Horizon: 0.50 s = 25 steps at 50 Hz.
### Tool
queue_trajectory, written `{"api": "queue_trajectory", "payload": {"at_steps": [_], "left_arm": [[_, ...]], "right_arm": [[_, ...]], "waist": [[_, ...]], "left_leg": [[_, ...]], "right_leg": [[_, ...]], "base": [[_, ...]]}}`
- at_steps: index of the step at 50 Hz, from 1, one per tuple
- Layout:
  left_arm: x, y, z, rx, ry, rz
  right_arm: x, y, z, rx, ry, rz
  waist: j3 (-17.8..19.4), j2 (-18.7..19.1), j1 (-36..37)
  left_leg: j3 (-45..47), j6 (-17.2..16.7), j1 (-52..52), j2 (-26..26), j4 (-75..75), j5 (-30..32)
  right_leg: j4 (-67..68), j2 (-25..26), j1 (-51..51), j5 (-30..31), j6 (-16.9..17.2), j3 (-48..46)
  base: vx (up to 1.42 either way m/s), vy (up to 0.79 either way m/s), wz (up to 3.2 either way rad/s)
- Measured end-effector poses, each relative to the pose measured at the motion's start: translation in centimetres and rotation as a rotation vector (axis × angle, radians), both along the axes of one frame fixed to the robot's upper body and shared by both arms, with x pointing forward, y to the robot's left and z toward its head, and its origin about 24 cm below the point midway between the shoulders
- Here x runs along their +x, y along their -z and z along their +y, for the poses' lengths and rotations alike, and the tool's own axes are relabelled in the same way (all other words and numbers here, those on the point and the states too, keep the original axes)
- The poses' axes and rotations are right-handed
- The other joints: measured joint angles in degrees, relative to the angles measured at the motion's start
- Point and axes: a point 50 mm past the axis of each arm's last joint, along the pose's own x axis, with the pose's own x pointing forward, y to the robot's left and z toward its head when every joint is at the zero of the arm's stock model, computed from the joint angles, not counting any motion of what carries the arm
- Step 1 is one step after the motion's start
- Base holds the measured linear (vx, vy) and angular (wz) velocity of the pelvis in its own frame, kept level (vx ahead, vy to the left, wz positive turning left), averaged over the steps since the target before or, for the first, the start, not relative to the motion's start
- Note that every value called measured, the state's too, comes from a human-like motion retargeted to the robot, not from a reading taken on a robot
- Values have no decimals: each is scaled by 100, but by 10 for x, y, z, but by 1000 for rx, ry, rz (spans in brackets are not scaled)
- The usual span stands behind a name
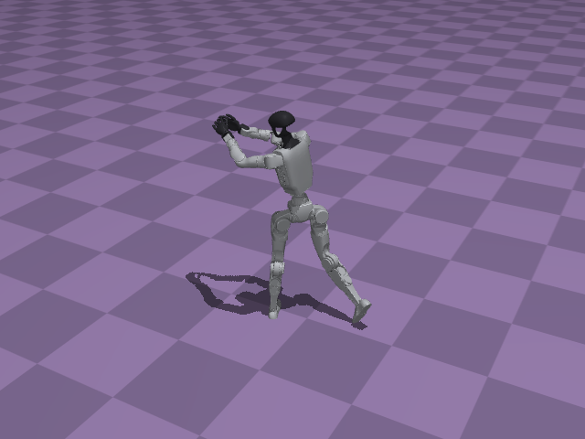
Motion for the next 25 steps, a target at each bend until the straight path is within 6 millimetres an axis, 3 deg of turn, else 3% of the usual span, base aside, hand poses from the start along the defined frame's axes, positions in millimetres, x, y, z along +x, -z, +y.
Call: {"api": "queue_trajectory", "payload": {"at_steps": [5,7,8,10,12,15,17,18,20,22,25], "left_arm": [[1,8,-4,-6,18,13],[3,20,-14,-37,34,34],[3,23,-17,-46,41,38],[4,28,-18,-5,47,49],[2,27,-20,-84,53,17],[0,28,-21,-97,68,9],[-1,26,-18,-68,70,7],[0,32,-22,-68,78,21],[0,33,-24,-46,93,28],[0,39,-29,-33,113,48],[-1,53,-43,-45,162,96]], "right_arm": [[0,10,-2,0,54,-15],[5,20,-15,28,98,6],[4,22,-15,75,87,11],[9,30,-21,-140,126,-21],[2,25,-23,152,130,1],[1,28,-26,228,91,14],[1,29,-25,194,99,-2],[2,32,-34,236,114,7],[0,34,-34,290,102,10],[0,40,-39,304,114,5],[-1,52,-61,347,144,1]], "waist": [[106,223,-463],[24,330,-491],[16,384,-541],[11,479,-647],[42,548,-702],[55,593,-756],[105,569,-925],[22,607,-965],[70,589,-1269],[85,605,-1587],[28,776,-2144]], "left_leg": [[812,186,-180,-193,188,94],[1177,255,-252,-168,276,65],[1368,233,-258,-101,319,46],[1703,70,-291,53,421,17],[2180,67,-331,187,559,-1],[3002,137,-416,413,819,-79],[3504,95,-424,621,987,-117],[3731,115,-458,699,1105,-169],[4125,129,-426,861,1266,-199],[4476,184,-323,942,1307,-141],[4909,338,-162,1077,1414,-74]], "right_leg": [[198,-752,-577,-676,-5,-291],[179,-1107,-836,-1152,-205,-886],[83,-1250,-926,-1407,-333,-1241],[-150,-1491,-1101,-1767,-484,-1985],[-284,-1812,-1227,-1992,-709,-2956],[-556,-2307,-1274,-2396,-1011,-4746],[-951,-2397,-1152,-2640,-1145,-5863],[-1225,-2381,-1068,-2716,-1092,-6328],[-1774,-2205,-994,-2782,-1021,-6479],[-2165,-2079,-1037,-2747,-861,-6058],[-2427,-1936,-1098,-2701,-735,-5640]], "base": [[-28,18,-149],[-21,3,-173],[-19,-7,-187],[-19,-11,-206],[-19,-16,-231],[-18,-21,-255],[-15,-25,-248],[-13,-26,-214],[-12,-27,-190],[-11,-25,-171],[-5,-22,-128]]}}
